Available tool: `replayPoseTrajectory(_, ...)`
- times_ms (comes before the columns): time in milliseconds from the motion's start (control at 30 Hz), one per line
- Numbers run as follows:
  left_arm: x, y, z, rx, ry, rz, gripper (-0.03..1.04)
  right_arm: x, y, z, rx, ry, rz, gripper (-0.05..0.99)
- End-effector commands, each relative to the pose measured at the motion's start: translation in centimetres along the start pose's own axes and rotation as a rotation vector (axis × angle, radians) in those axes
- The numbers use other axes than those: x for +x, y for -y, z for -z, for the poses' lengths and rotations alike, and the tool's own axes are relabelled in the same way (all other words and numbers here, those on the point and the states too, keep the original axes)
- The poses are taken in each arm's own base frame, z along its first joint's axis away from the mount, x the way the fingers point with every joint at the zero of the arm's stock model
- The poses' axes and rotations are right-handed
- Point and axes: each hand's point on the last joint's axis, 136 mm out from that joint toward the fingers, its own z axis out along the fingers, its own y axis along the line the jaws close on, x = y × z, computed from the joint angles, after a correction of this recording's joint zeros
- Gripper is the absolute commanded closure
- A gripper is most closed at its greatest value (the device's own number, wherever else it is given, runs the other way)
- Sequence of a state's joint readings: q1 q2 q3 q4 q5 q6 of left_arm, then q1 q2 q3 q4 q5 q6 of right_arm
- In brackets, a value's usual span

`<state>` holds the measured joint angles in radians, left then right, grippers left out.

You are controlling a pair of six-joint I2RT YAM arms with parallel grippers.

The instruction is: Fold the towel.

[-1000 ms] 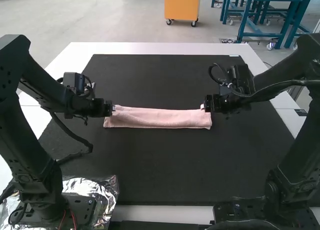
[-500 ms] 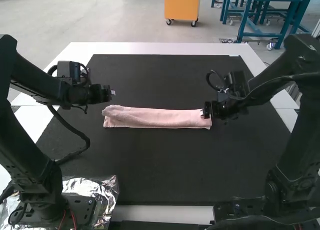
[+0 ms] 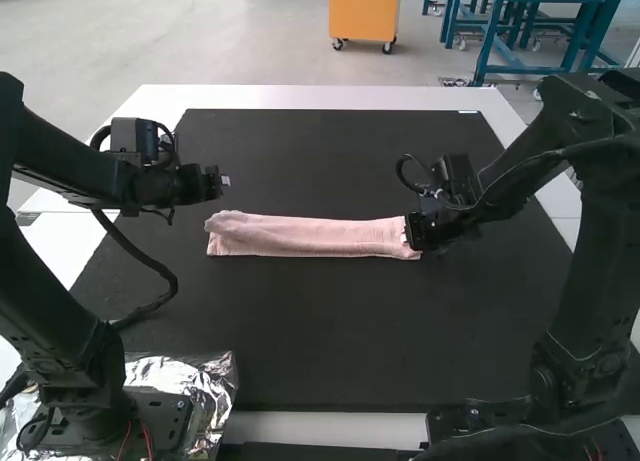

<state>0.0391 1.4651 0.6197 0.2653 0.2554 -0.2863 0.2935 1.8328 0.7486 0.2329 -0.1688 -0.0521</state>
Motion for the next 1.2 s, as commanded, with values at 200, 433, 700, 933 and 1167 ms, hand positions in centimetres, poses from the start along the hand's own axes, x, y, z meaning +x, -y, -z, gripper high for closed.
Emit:
replayPoseTrajectory(200,-1.2,0.2,0.8,0.009,0.042,0.004,0.04,-1.0,1.4,1.8,0.005,0.052,-0.025,0.96)
replayPoseTrajectory(433,-3.2,0.9,0.9,0.022,0.096,-0.024,0.04,-6.5,3.9,7.2,0.028,0.189,-0.072,0.96)
replayPoseTrajectory(700,-4.2,0.0,1.1,-0.026,0.129,-0.08,0.04,-7.8,-3.2,6.2,-0.096,0.182,0.017,0.96)
replayPoseTrajectory(933,-4.2,-2.2,1.5,-0.111,0.142,-0.095,0.04,-7.9,-11.4,3.8,-0.212,0.139,0.104,0.96)
replayPoseTrajectory(1167,-4.6,-4.5,2.2,-0.16,0.176,-0.094,0.04,-8.9,-17.1,1.4,-0.275,0.129,0.175,0.96)
